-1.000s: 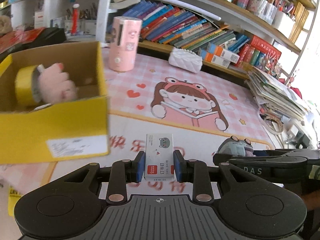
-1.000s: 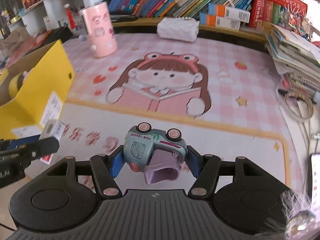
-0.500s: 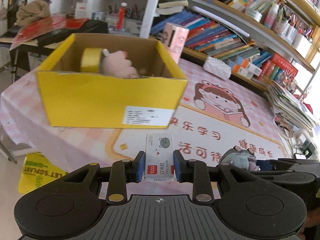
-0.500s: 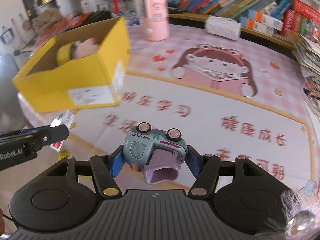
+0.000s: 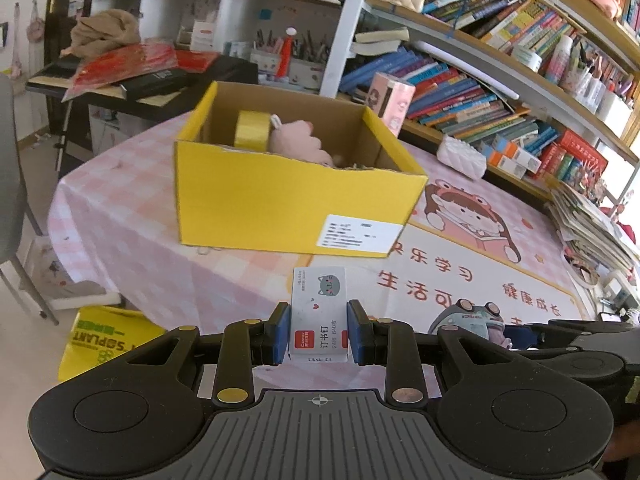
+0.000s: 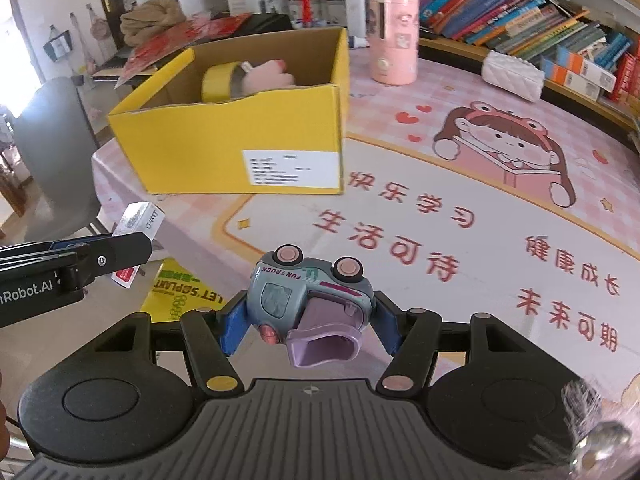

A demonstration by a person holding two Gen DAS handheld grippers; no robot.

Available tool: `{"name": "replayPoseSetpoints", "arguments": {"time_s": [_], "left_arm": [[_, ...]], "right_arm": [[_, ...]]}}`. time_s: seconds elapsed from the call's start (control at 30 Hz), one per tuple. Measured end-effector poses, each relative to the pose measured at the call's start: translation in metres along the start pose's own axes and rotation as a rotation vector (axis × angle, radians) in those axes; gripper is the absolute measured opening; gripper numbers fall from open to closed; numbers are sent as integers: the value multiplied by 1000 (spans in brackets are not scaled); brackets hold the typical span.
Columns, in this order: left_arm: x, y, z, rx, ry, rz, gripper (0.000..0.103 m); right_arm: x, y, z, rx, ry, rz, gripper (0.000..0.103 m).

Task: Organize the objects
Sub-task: 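Lift the card box and toy truck and carry them toward the yellow box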

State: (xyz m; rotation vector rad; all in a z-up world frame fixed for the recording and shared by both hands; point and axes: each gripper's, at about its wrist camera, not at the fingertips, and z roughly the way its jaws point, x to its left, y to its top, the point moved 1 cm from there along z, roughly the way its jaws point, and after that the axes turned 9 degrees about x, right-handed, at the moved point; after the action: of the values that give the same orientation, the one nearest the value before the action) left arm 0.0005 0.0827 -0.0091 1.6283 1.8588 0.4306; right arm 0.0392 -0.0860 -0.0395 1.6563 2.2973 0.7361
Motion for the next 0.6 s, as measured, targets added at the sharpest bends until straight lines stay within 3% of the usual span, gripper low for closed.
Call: {"name": "replayPoseSetpoints", "arguments": {"time_s": [0.6], "left_arm": [[30, 4, -30, -91, 6, 15, 28]], "right_arm": [[40, 7, -9, -68, -16, -38, 61]]}}
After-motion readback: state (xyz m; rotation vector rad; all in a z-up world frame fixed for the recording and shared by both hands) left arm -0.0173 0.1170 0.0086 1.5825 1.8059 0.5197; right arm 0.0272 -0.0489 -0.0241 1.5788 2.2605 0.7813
